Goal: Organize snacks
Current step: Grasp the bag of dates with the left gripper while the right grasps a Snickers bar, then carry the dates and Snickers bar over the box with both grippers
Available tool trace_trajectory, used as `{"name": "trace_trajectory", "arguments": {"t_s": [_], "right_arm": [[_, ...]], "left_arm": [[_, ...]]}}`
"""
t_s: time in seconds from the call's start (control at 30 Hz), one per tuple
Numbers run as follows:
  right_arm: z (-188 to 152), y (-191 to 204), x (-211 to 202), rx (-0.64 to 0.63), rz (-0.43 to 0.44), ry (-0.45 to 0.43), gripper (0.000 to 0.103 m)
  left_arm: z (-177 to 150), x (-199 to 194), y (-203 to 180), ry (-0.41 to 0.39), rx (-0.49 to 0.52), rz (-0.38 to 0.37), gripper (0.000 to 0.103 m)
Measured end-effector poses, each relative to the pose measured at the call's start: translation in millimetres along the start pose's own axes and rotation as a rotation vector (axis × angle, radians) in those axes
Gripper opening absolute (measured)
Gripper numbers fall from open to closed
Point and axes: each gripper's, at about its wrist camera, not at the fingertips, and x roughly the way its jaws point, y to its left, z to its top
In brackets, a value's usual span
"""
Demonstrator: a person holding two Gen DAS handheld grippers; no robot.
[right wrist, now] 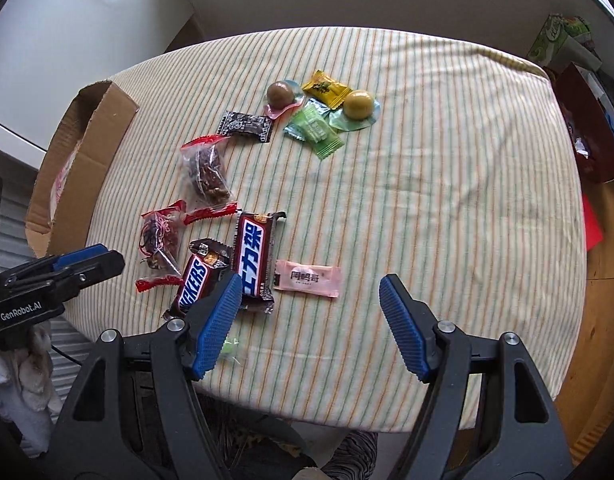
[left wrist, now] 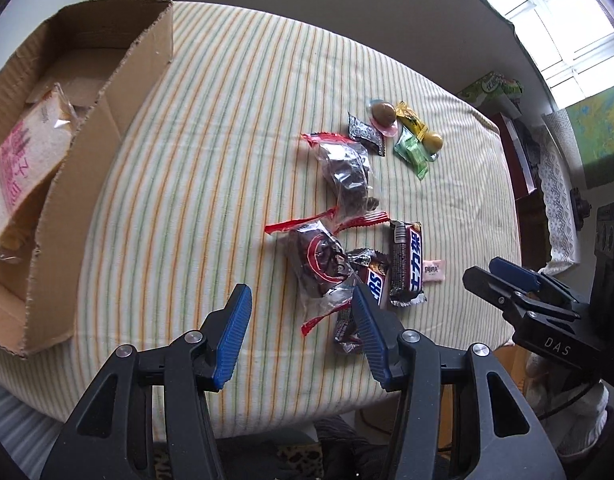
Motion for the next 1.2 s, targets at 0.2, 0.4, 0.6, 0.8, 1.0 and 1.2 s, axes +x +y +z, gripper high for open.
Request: {"name": "trace_trajectory", "arguments": {"t_s": [0.2, 0.4, 0.6, 0.8, 1.0, 1.2], "right_arm": [[7.0, 10.3, 25.8, 0.002, 0.041, 0.054, 0.074], [9.3, 21.6, 42.9, -0.028, 0.046, 0.086, 0.074], [12.7, 27.9, 52.3, -0.025, 0.063, 0.105, 0.065], [24.2, 25.6, 63.6, -0.013, 0.072, 0.128, 0.056], [29.3, 29.7, 66.6, -0.013, 0.082, 0.129, 0.04], [30.1, 25.8, 62.4, 0.004, 0.108, 0.132, 0.03]], "left_arm": [[6.7, 17.8, -0.2, 0.025, -0.043, -0.011, 0.052], [13.2, 26.8, 5.1, 0.043, -0.071, -0.017, 0.051], [17.2, 30.3, 8.8, 0.05, -0.089, -0.043, 0.037], [19.2, 35.3, 18.1, 0.061, -0.111, -0.065, 0.033], [19.4, 34.0, 17.7, 0.053, -0.105, -0.065, 0.032], [19.2, 29.0, 19.0, 0.036, -0.105, -0.059, 0.032]]}}
